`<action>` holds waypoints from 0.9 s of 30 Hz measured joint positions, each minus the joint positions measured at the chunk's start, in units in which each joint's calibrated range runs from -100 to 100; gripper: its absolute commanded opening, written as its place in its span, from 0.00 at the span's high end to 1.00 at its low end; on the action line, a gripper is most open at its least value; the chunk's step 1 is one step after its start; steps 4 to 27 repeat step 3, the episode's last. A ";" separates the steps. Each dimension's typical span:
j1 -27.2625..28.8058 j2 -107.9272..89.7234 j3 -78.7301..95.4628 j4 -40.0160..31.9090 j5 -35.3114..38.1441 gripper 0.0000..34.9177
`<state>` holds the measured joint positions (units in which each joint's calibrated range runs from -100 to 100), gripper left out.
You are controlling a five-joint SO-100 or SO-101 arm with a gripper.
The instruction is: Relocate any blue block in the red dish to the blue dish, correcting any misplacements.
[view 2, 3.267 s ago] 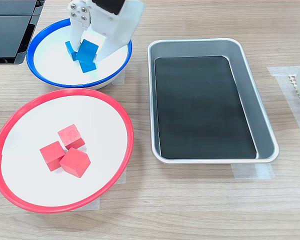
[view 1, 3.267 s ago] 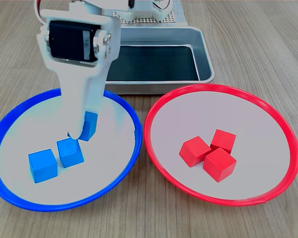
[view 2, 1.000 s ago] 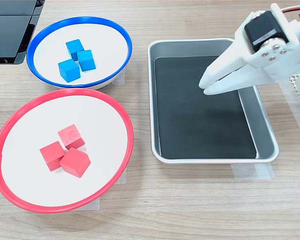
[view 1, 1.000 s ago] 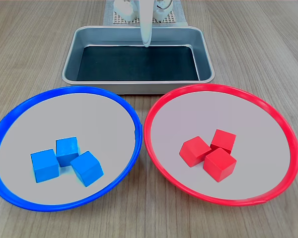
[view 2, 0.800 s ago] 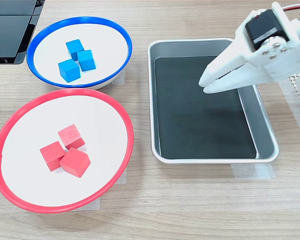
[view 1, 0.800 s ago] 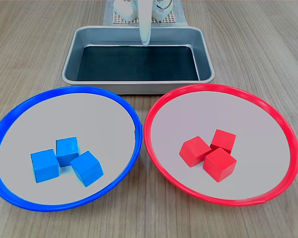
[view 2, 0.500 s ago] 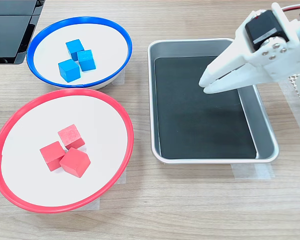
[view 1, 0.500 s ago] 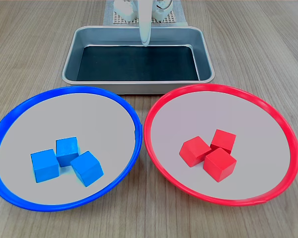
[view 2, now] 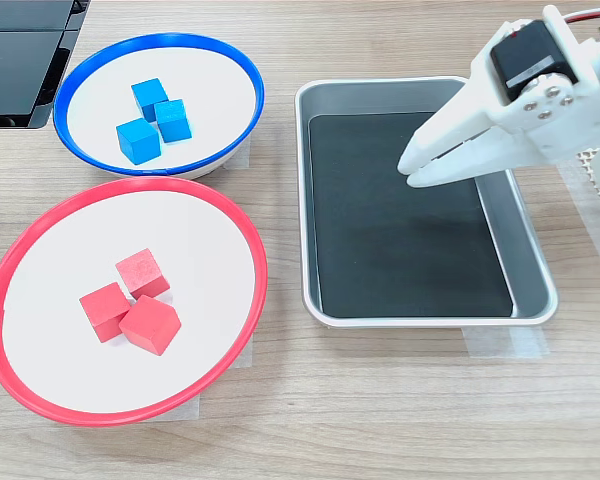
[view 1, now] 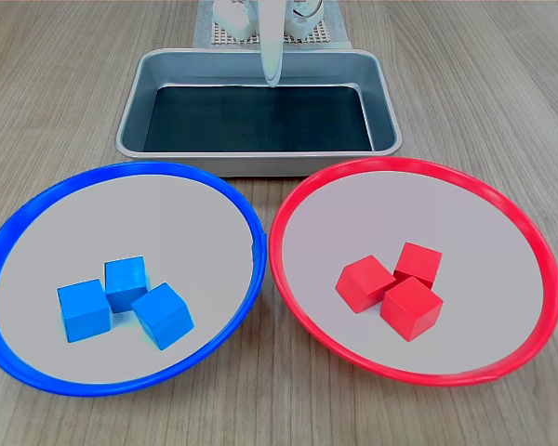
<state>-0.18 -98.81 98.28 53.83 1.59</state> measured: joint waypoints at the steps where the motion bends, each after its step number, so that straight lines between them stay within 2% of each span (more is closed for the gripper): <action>1: 0.00 0.00 0.00 0.00 0.00 1.00; 27: 0.00 0.00 0.00 0.00 0.00 1.00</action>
